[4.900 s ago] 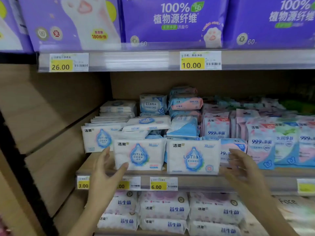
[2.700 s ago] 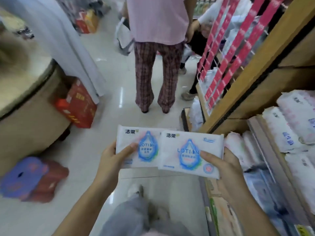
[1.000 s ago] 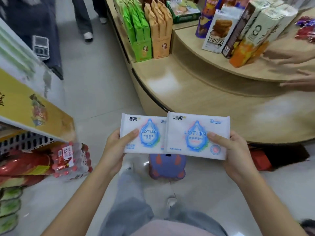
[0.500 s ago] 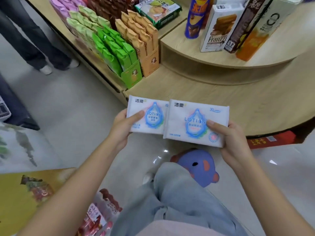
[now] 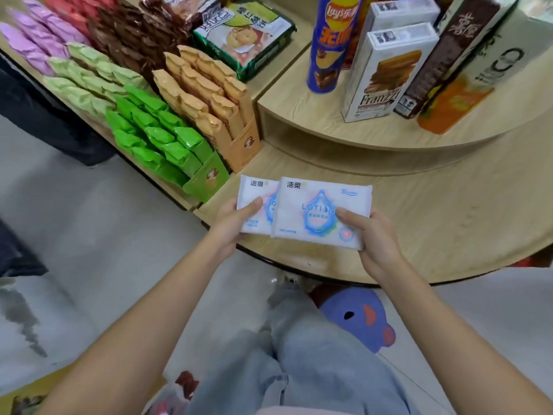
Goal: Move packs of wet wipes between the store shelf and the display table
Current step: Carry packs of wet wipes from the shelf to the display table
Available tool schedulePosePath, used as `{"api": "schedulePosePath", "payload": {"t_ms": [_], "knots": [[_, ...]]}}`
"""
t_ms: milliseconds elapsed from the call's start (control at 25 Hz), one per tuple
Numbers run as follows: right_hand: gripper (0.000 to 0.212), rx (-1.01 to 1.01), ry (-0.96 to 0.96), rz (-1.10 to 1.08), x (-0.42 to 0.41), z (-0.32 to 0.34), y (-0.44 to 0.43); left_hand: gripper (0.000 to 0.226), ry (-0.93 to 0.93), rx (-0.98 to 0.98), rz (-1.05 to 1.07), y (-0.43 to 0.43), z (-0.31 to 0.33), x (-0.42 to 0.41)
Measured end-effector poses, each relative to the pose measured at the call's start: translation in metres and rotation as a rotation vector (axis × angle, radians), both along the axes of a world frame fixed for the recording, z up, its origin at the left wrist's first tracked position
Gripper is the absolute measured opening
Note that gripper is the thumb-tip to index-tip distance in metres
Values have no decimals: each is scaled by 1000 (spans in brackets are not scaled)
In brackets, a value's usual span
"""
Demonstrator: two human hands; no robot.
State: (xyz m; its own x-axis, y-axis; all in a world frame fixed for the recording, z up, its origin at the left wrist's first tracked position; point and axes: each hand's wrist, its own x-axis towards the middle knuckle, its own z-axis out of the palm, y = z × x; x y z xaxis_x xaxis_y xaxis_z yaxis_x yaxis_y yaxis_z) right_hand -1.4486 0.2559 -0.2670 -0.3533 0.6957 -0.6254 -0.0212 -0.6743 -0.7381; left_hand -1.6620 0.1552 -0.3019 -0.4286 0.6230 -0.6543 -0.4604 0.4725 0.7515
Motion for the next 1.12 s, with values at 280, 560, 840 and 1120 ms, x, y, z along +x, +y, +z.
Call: {"api": "schedulePosePath", "payload": {"t_ms": [280,560,840,1120], "knots": [[35,-65,-113,-41,-46,-73,55,40,-30,-95,-78,74,-56,-23],[29,-8,-240,-160,-68,-114,80,34,76,-93,-164,119,-91,-30],[26,203,-563,-171,-94,-134,81,54,602,-187,-478,127,-118,-37],[33,193,-567,-204,-91,-135,69,53,516,-221,-300,124,-114,-29]]}}
